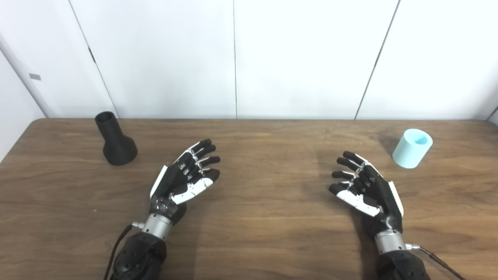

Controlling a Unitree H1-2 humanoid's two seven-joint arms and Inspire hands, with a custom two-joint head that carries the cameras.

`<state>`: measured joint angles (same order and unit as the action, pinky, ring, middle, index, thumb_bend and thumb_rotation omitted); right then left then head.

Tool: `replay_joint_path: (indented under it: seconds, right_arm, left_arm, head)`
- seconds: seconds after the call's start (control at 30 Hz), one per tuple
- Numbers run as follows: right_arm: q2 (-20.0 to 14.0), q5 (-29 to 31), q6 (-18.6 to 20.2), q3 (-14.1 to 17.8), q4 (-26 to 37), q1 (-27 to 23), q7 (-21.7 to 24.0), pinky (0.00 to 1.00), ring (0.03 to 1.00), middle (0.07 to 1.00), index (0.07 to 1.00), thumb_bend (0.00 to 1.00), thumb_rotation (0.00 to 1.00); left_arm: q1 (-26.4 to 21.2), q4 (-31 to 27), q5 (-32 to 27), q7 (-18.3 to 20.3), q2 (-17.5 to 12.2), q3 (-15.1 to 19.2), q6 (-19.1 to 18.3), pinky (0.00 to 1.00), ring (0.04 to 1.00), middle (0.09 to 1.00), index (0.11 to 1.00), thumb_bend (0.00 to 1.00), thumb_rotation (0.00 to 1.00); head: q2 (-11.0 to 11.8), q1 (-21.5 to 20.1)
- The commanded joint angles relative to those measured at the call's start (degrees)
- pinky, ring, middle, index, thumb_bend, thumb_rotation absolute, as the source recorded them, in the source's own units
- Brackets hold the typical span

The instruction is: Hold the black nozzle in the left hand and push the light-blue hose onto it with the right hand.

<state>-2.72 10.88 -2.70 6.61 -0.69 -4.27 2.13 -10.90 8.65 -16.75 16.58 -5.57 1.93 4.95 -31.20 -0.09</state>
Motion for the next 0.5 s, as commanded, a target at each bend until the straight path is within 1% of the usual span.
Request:
replay_joint_path:
  seconds: [0.0, 0.2, 0.37, 0.43, 0.47]
  right_arm:
    - [-0.2, 0.6, -1.8, 0.1, 1.4, -0.7, 0.6, 0.43, 0.602, 0.731, 0.729, 0.68, 0.03]
    - [-0.1, 0.5, -2.0, 0.1, 1.5, -0.7, 0.6, 0.42, 0.596, 0.725, 0.722, 0.68, 0.03]
    - [-0.1, 0.2, -1.7, 0.1, 1.5, -0.7, 0.4, 0.43, 0.592, 0.724, 0.728, 0.68, 0.05]
    - [-0.1, 0.2, -1.8, 0.1, 1.4, -0.7, 0.4, 0.43, 0.594, 0.723, 0.728, 0.68, 0.04]
    - [-0.2, 0.4, -1.9, 0.1, 1.3, -0.7, 0.5, 0.43, 0.594, 0.723, 0.728, 0.68, 0.04]
  left_arm:
    - [1.7, 2.8, 0.6, 0.4, -0.3, 0.0, 1.5, 0.64, 0.762, 0.847, 0.836, 0.57, 0.0]
    - [1.7, 2.8, 0.4, 0.3, -0.2, 0.0, 1.3, 0.64, 0.76, 0.844, 0.833, 0.6, 0.0]
    - [1.7, 2.8, 0.2, 0.3, -0.2, 0.1, 1.1, 0.64, 0.761, 0.839, 0.83, 0.63, 0.0]
    - [1.7, 2.7, 0.2, 0.2, -0.1, 0.1, 1.0, 0.63, 0.759, 0.836, 0.828, 0.63, 0.0]
    - [1.7, 2.7, 0.2, 0.2, 0.0, 0.1, 1.0, 0.63, 0.759, 0.835, 0.827, 0.64, 0.0]
  head:
    - [-0.1, -0.1]
    - [-0.1, 0.0]
    - [0.0, 0.0]
    - [0.2, 0.7]
    - [0.5, 1.7]
